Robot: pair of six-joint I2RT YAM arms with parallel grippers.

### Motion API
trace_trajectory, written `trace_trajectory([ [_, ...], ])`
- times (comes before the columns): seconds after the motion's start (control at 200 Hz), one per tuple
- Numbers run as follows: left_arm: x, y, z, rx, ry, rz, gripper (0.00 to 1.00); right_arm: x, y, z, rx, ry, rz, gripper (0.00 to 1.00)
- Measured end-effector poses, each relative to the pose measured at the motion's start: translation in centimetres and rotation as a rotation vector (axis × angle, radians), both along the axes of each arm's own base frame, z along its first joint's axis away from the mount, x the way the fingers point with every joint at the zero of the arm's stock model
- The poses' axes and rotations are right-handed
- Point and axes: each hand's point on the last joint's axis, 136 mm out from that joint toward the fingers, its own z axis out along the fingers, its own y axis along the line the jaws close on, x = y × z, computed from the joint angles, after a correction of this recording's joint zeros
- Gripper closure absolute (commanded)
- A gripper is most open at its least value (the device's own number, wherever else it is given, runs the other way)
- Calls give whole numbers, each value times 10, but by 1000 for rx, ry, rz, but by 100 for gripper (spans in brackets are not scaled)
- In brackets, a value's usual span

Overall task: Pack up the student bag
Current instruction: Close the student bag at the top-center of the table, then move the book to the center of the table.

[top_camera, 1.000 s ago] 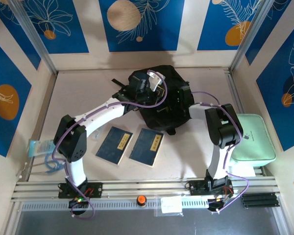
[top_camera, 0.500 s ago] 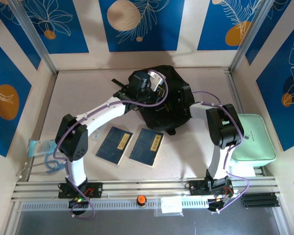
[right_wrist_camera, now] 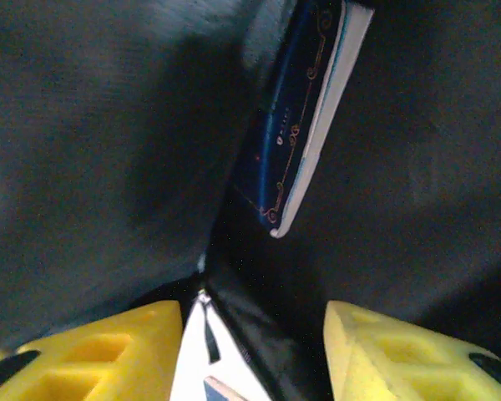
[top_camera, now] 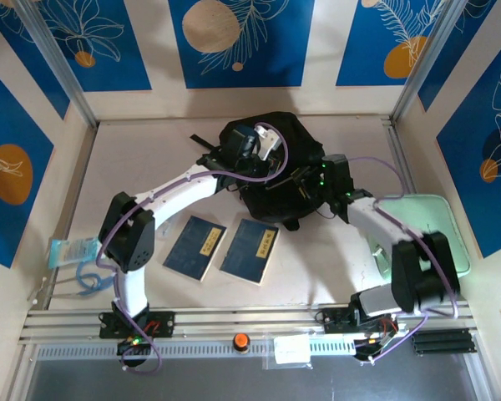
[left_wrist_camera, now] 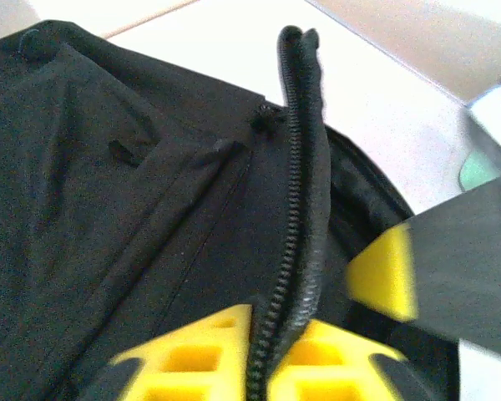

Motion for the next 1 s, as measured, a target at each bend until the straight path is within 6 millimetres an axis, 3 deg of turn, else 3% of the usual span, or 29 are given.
trace_trajectory([
  [0.06, -5, 0, -4, 3, 31, -11, 47, -11, -13, 15, -46, -32, -28, 41],
  [0.19, -21, -2, -10, -12, 95, -73, 30, -27, -37, 42, -138, -98, -70, 41],
  [0.295, -40, 10, -17, -4, 138, -82, 20, -34, -46, 55, -207, -124, -63, 41],
  [0.405, -56, 34, -24, 15, 188, -41, 15, -32, -43, 64, -245, -136, -21, 40],
  [0.53, -63, 67, -39, 38, 239, 64, 15, -22, -18, 66, -258, -130, 69, 39],
  [0.815, -97, 140, -133, 176, 467, 313, 15, -21, 67, 34, -287, -56, 307, 39],
  [1.0, -101, 183, -164, 170, 577, 473, 18, -20, 102, 28, -293, -38, 384, 40],
])
